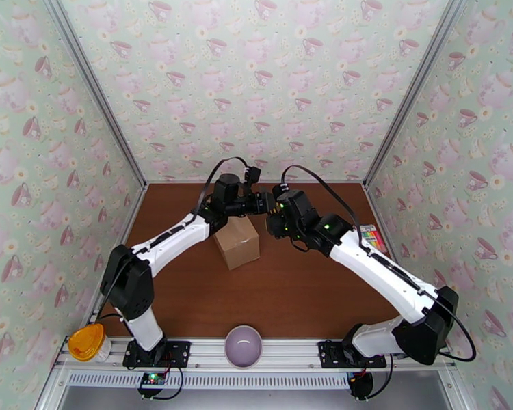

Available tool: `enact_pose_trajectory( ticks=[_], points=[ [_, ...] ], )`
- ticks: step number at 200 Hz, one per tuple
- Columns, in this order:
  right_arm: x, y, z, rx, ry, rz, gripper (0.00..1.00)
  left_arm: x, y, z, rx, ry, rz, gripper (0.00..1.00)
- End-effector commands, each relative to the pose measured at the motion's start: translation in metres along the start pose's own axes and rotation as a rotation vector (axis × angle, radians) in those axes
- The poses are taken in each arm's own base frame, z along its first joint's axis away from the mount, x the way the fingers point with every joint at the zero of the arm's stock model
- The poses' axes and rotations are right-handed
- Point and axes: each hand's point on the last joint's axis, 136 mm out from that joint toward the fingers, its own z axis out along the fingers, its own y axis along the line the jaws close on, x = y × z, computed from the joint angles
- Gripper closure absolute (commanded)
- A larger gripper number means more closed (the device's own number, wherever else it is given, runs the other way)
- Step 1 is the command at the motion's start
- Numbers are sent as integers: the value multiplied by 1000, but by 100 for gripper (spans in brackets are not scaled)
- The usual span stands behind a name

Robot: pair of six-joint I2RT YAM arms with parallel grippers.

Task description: Unpack the express box

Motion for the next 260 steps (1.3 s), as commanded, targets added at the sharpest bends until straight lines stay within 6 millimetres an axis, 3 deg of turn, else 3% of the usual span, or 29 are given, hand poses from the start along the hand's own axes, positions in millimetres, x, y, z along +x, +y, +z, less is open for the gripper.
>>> enact_pose_trajectory(
  ticks=[1,47,101,113,133,145,175,208,260],
  points=[
    [-19,9,-5,-28,-56,-9,78,-8,-13,3,50,-8,14,62],
    [-20,9,-4,-27,-58,-13,78,-6,-12,5,51,0,5,73],
    [-18,10,-2,-35,-59,0,79,-5,-12,8,63,11,-11,100],
    [-17,10,-1,-35,-58,3,78,-6,-12,8,64,8,-14,100],
    [-16,9,-1,-32,-65,8,66,-7,-13,8,66,3,-18,100],
    [-16,7,-1,-24,-71,12,51,-9,-14,7,64,-2,-25,100],
    [-13,3,-1,-10,-72,15,30,-14,-13,4,40,-17,-71,100],
    [-9,-3,-5,15,-74,17,22,-19,6,4,-73,-11,-152,100],
    [4,-15,-11,65,-24,9,14,-30,11,6,-144,-9,-226,100]
  ],
)
